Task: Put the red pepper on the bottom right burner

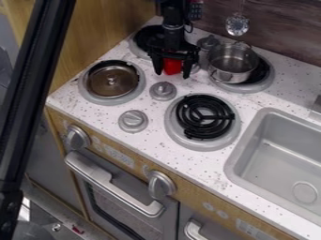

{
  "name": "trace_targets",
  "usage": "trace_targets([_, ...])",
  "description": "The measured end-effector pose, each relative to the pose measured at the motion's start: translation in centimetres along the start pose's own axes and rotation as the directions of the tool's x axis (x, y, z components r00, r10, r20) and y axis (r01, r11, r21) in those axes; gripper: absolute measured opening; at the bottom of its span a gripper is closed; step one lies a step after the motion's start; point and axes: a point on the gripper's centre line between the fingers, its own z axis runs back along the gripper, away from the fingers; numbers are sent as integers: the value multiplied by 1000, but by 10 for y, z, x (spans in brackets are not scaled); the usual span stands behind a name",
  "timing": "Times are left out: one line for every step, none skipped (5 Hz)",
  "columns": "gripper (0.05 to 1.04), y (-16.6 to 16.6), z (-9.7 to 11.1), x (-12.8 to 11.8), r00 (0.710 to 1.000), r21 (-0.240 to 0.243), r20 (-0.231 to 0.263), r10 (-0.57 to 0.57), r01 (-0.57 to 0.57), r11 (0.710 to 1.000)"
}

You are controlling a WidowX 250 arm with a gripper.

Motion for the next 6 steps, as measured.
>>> trace_targets([1001,1,6,7,998,8,6,57,-58,998])
trace_targets([1001,2,6,9,980,24,4,200,-200,980])
trace_targets([1001,4,9,15,953,21,20,301,-302,953])
trace_targets([1001,10,2,14,938,43,13,345,-346,937])
trace_targets([950,17,1,16,934,61,23,356,-357,932])
trace_targets([748,25,-1,15,927,76,32,373,-375,924])
